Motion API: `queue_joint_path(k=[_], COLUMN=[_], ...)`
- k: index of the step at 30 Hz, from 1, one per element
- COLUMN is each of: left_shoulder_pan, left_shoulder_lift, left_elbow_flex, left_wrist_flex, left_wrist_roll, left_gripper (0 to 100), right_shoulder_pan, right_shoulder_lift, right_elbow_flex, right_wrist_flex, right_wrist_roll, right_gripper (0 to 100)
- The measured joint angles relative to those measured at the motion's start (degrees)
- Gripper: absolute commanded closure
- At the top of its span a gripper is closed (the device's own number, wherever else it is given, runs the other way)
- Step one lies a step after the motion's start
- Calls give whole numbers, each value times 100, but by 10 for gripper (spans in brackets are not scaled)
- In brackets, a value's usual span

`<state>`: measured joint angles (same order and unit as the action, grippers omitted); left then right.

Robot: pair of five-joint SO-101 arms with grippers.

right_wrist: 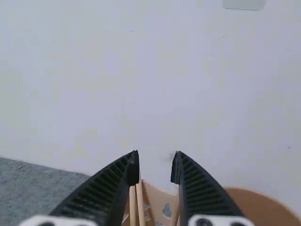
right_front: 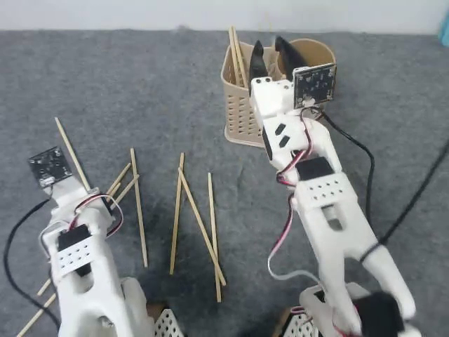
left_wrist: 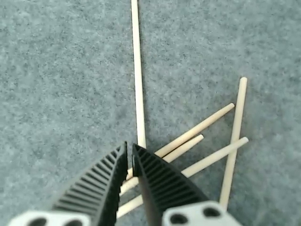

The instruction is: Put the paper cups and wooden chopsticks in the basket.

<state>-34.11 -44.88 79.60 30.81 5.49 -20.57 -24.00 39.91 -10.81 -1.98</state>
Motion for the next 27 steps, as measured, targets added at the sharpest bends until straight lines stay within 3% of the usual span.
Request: queue_joint_path(k=[9,17,20,24,27], left_shoulder_pan=[0,0,-53,-123,-149], left_shoulder_lift=[0,9,26,26,26], left_elbow_flex=[0,-44,-158,-308,-791], left_wrist_flex=[0,0,0,35,466], left_wrist_roll=[0,9,44,202,246], left_gripper=[984,981,926,889,892], right_shoulder_pan=[-53,-70,-88,-62,-88], right_shoulder_lift=[-2409,-4334,-4651,-4862,-4897], right_elbow_flex=[0,0,-9,105,466], right_wrist_flex=[3051,6312,7516,8870,9275], right_wrist_roll=[-659,-721,-721,-176,114], right_gripper=[876,876,876,876,876])
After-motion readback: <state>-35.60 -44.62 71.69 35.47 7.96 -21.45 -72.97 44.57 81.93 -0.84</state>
